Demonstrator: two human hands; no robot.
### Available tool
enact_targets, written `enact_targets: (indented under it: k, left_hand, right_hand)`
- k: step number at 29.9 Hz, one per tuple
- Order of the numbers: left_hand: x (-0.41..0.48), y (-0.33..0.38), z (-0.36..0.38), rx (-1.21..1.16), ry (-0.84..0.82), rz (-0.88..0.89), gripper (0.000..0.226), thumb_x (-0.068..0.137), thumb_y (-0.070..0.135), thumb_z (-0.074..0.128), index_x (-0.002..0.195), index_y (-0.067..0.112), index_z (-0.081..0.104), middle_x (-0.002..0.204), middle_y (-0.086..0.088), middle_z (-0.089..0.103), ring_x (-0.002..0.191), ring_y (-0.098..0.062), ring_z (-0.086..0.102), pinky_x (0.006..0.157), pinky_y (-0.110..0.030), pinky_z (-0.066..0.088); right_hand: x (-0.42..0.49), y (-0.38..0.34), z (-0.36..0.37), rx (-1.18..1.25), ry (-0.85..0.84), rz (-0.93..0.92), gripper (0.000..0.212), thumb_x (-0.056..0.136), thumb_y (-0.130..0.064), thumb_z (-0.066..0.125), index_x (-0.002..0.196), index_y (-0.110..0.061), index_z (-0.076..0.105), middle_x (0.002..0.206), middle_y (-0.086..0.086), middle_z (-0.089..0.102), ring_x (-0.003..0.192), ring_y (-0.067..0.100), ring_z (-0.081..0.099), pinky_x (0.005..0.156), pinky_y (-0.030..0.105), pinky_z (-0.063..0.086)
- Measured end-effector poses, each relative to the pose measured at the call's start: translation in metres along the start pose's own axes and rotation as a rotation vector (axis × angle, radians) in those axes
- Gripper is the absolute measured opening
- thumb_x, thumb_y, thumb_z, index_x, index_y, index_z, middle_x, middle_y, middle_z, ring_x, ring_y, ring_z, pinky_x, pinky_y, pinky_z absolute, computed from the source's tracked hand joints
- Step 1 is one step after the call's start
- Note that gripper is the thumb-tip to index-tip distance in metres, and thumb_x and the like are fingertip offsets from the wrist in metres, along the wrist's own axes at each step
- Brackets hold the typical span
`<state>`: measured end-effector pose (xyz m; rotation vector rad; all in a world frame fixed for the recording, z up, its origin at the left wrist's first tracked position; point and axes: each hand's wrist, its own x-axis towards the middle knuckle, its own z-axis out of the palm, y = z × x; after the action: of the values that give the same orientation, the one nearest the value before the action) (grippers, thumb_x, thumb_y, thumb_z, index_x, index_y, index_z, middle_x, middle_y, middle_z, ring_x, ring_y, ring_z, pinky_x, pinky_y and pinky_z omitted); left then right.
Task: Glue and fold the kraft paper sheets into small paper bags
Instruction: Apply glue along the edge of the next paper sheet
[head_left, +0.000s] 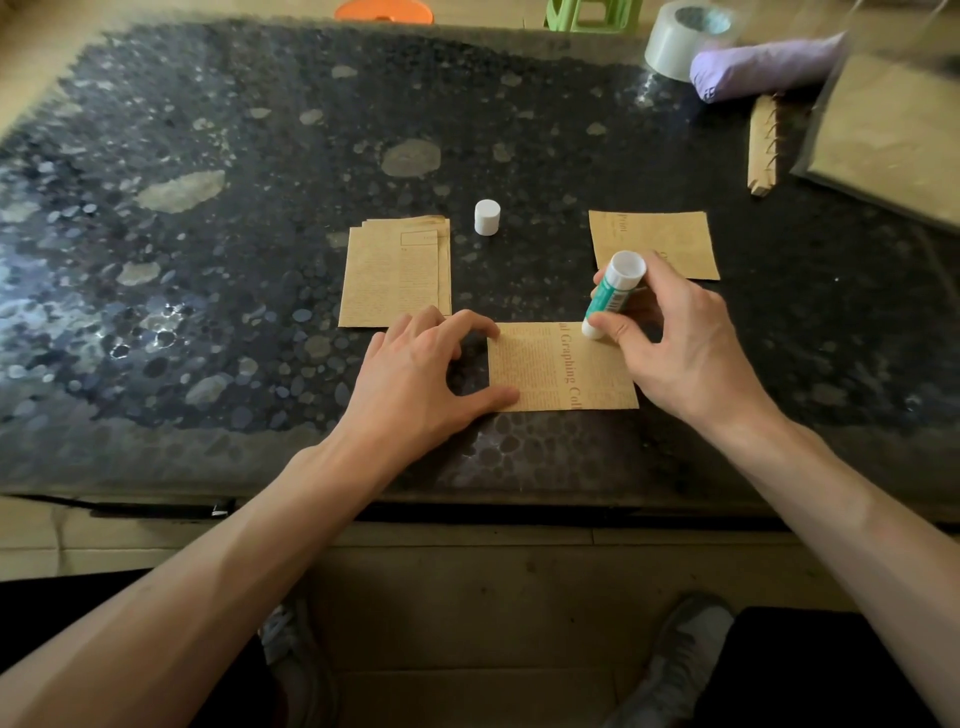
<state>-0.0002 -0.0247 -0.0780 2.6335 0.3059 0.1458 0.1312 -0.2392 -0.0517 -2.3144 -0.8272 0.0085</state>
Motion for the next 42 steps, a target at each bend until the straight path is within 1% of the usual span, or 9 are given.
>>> enact_targets:
  k: [7,11,16,19,21,26,31,35,42]
  left_hand:
    - [-0.002,0.002,0.0,0.0,0.001,-0.008,0.066,0.073,0.077,0.057,0.13,0.044,0.053,0.101,0.015,0.046,0.101,-0.008,0.045,0.092,-0.029,0.03]
    - [-0.002,0.001,0.0,-0.004,0.003,-0.008,0.065,0.073,0.077,0.058,0.129,0.044,0.053,0.101,0.015,0.046,0.102,-0.008,0.045,0.092,-0.029,0.03]
    - [-0.002,0.001,0.001,0.002,0.006,-0.009,0.065,0.073,0.078,0.059,0.129,0.045,0.054,0.1,0.015,0.046,0.101,-0.008,0.046,0.091,-0.029,0.031]
    - [-0.002,0.002,0.0,0.004,0.004,-0.012,0.066,0.073,0.078,0.058,0.13,0.045,0.053,0.102,0.015,0.047,0.102,-0.008,0.045,0.091,-0.029,0.03]
    - [-0.002,0.003,0.0,0.006,0.002,-0.013,0.066,0.073,0.078,0.057,0.13,0.045,0.053,0.103,0.015,0.047,0.102,-0.007,0.045,0.092,-0.028,0.03]
    - [-0.003,0.004,-0.001,0.022,0.004,-0.007,0.065,0.074,0.077,0.057,0.131,0.044,0.054,0.103,0.014,0.048,0.103,-0.009,0.048,0.093,-0.03,0.035]
    - [-0.007,0.004,-0.001,0.056,0.026,0.009,0.066,0.077,0.078,0.056,0.134,0.044,0.054,0.108,0.011,0.049,0.107,-0.01,0.048,0.097,-0.03,0.039]
    - [-0.009,0.005,-0.002,0.096,0.055,0.027,0.067,0.079,0.077,0.056,0.136,0.041,0.055,0.108,0.01,0.049,0.105,-0.009,0.046,0.095,-0.03,0.04]
    - [-0.011,0.005,-0.003,0.139,0.072,0.034,0.067,0.078,0.079,0.055,0.134,0.042,0.057,0.106,0.012,0.046,0.103,-0.008,0.045,0.089,-0.027,0.036]
  right_hand:
    - [-0.001,0.007,-0.004,-0.015,0.014,0.021,0.035,0.094,-0.024,0.075,0.125,-0.017,0.059,0.115,-0.011,0.06,0.107,0.004,0.056,0.082,0.005,0.04]
    - [-0.001,0.009,-0.006,-0.044,0.029,0.03,0.034,0.095,-0.022,0.075,0.124,-0.015,0.059,0.119,-0.003,0.065,0.108,0.005,0.056,0.083,0.008,0.04]
    - [-0.002,0.01,-0.009,-0.072,0.032,0.053,0.036,0.095,-0.022,0.075,0.126,-0.014,0.059,0.126,0.004,0.067,0.119,0.018,0.063,0.088,0.02,0.047]
    - [-0.001,0.011,-0.009,-0.072,0.036,0.071,0.038,0.095,-0.021,0.074,0.128,-0.014,0.058,0.128,0.003,0.067,0.12,0.018,0.063,0.086,0.018,0.045]
    - [-0.001,0.012,-0.008,-0.031,0.037,0.098,0.038,0.095,-0.021,0.074,0.13,-0.015,0.057,0.128,0.001,0.066,0.119,0.013,0.06,0.087,0.017,0.046]
    - [0.0,0.012,-0.012,0.137,0.15,0.172,0.036,0.096,-0.02,0.073,0.128,-0.017,0.057,0.123,-0.007,0.061,0.119,0.01,0.061,0.098,0.031,0.056]
    - [0.0,0.004,-0.009,0.269,0.245,0.115,0.033,0.098,-0.024,0.072,0.126,-0.013,0.058,0.116,-0.009,0.063,0.111,0.004,0.066,0.091,0.024,0.059]
    - [0.003,-0.004,0.001,0.325,0.167,0.012,0.033,0.097,-0.024,0.073,0.126,-0.014,0.06,0.12,0.0,0.067,0.11,0.011,0.069,0.094,0.038,0.061]
    - [0.014,-0.029,0.024,0.281,-0.057,-0.078,0.043,0.092,-0.017,0.079,0.132,-0.022,0.065,0.116,-0.01,0.071,0.11,0.004,0.068,0.098,0.028,0.058]
